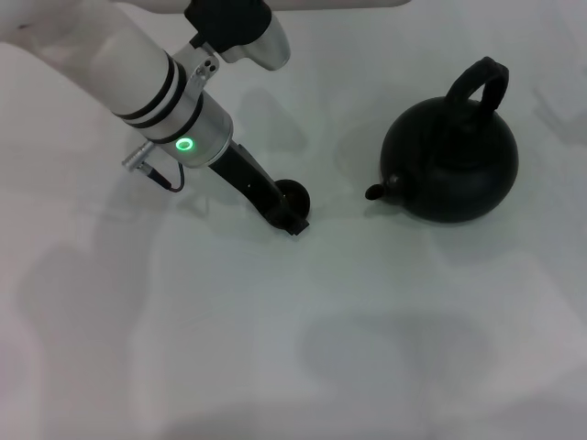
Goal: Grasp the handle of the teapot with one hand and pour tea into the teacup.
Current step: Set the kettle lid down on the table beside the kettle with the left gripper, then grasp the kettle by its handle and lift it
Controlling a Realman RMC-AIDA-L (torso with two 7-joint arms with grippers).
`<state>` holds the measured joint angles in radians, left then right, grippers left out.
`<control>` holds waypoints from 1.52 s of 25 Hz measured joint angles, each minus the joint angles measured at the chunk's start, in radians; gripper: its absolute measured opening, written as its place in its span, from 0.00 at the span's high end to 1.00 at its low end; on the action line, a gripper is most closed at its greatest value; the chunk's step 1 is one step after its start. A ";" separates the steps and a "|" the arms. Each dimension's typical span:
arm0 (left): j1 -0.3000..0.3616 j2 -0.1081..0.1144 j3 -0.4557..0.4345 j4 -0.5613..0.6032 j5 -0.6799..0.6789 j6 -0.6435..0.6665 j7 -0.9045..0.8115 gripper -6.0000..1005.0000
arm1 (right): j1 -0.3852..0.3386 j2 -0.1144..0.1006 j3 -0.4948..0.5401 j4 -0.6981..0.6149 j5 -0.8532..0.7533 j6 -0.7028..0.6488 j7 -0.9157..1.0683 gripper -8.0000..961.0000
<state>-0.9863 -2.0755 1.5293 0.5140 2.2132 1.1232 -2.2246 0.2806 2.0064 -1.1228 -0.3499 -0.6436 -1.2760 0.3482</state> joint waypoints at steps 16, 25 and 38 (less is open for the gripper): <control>-0.007 -0.001 0.038 0.018 0.024 0.013 -0.032 0.25 | -0.006 0.000 0.003 0.009 0.001 -0.019 0.000 0.09; 0.061 0.000 0.040 0.173 0.091 0.059 -0.090 0.13 | -0.007 0.000 -0.001 0.013 0.001 -0.019 0.000 0.09; 0.228 0.000 0.041 0.533 0.177 0.152 -0.166 0.13 | -0.008 0.000 -0.002 0.005 0.000 -0.019 0.001 0.09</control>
<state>-0.7587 -2.0752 1.5702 1.0474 2.3899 1.2755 -2.3909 0.2728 2.0063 -1.1251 -0.3449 -0.6432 -1.2946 0.3491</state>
